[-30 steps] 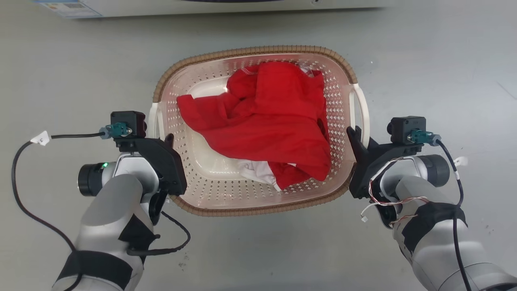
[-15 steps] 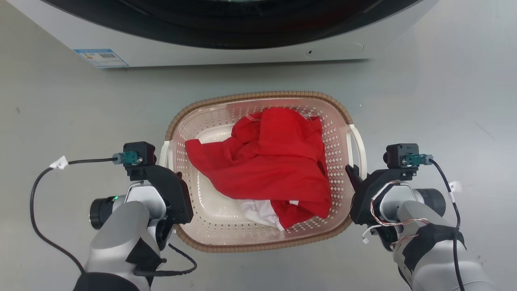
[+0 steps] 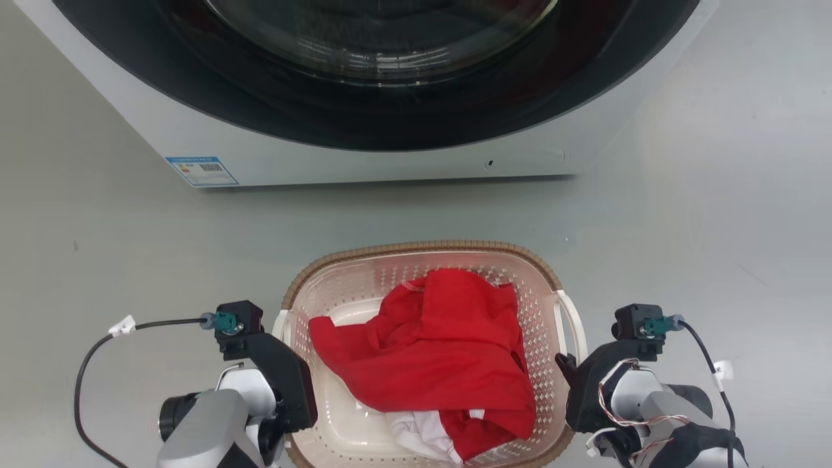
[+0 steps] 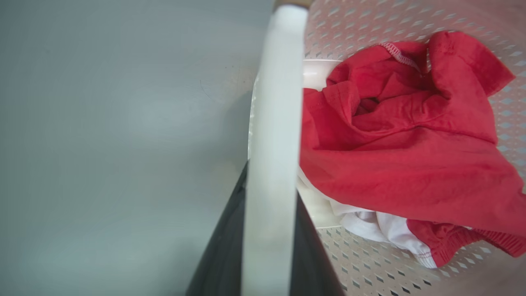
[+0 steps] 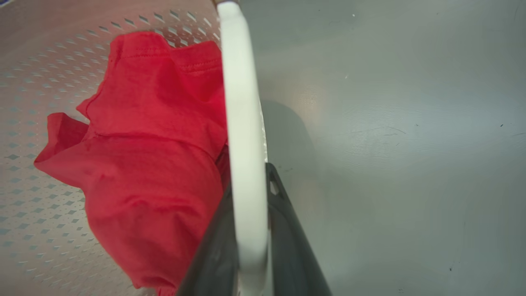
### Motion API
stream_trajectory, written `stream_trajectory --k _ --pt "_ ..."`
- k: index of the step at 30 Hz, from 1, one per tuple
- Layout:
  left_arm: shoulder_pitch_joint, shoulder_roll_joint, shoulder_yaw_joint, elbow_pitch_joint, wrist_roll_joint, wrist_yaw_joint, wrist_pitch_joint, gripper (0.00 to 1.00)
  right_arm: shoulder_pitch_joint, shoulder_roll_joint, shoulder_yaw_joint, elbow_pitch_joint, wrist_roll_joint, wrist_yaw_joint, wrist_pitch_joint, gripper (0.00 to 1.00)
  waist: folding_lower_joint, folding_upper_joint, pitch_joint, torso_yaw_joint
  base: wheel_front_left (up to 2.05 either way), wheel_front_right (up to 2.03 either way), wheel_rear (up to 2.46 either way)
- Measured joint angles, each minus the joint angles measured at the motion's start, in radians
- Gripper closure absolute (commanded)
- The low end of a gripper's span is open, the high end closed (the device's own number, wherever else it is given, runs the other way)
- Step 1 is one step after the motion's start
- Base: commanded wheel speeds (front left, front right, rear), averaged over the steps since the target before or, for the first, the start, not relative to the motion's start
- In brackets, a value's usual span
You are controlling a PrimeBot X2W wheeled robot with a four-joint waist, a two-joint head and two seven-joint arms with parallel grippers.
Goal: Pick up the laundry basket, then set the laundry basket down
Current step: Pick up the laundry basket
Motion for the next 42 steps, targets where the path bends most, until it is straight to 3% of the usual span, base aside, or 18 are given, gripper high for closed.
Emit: stream_trajectory --k 23,42 --pt "0.155 -0.003 -0.006 0.002 -0.04 0.019 0.101 1.0 0.146 0.009 0.005 0.006 0.059 0.003 0.114 1.0 0.0 -0.0001 -0.249 -0.001 0.0 0.0 0.0" --pt "0.295 -0.002 -0.07 0.001 -0.117 0.035 0.146 1.0 0.285 0.009 0.052 -0.008 0.121 0.003 0.168 1.0 0.0 -0.0002 -0.431 -0.005 0.0 0.0 0.0"
